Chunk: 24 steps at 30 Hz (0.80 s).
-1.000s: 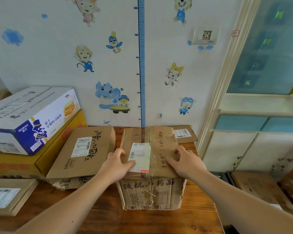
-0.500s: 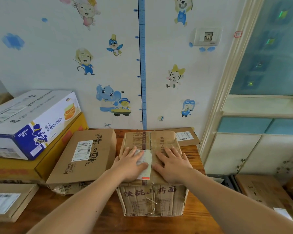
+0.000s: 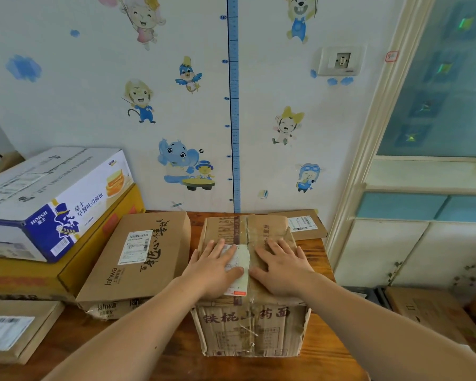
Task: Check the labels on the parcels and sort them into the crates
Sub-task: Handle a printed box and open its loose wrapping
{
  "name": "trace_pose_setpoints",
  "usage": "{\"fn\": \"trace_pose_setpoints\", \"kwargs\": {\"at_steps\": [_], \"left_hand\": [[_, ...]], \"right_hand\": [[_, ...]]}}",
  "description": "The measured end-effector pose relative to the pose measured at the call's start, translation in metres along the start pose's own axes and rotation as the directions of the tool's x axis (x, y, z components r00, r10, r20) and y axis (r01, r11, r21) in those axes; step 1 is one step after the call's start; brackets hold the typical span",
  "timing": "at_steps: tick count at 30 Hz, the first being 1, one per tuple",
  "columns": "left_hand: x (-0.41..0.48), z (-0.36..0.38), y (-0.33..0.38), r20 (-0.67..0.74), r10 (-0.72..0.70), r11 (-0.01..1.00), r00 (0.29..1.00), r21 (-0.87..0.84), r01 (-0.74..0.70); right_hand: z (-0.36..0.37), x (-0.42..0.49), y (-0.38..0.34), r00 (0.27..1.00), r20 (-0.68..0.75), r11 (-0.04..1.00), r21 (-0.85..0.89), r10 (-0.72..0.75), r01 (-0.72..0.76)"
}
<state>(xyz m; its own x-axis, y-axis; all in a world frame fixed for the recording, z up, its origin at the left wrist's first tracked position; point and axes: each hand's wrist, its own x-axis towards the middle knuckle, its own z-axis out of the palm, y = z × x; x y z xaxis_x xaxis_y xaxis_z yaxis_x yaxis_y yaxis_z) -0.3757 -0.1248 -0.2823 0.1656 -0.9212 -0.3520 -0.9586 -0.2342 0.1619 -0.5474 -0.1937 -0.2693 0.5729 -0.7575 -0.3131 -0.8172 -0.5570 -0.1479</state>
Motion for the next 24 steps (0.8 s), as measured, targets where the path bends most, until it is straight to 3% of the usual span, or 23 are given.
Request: {"fn": "trace_pose_setpoints", "kwargs": {"at_steps": [11,16,18,20,24], "left_hand": [[0.003,0.008,-0.003,0.037,-0.021,1.0,0.999,0.015,0.021],[0.001,0.002,-0.005,-0.039,0.011,0.995,0.999,-0.094,-0.015],[0.001,0.003,-0.007,-0.093,-0.04,0.982,0.995,-0.188,0.022],[0.002,0.005,-0.008,-0.134,-0.169,0.929,0.976,-0.351,0.112],[0.008,0.01,-0.015,-0.022,-0.345,0.697,0.938,-0.675,0.24]], "right_hand": [[0.008,0.002,-0.003,1.0,0.028,0.999,-0.033,0.01,-0.009],[0.005,-0.001,0.004,0.999,-0.041,0.999,0.052,0.0,0.003],[0.006,-0.001,0.007,0.994,-0.106,0.993,0.118,0.018,-0.005],[0.007,-0.001,0.011,0.978,-0.166,0.967,0.242,0.126,-0.083],[0.006,0.005,0.019,0.937,-0.028,0.793,0.542,0.349,-0.279]]}}
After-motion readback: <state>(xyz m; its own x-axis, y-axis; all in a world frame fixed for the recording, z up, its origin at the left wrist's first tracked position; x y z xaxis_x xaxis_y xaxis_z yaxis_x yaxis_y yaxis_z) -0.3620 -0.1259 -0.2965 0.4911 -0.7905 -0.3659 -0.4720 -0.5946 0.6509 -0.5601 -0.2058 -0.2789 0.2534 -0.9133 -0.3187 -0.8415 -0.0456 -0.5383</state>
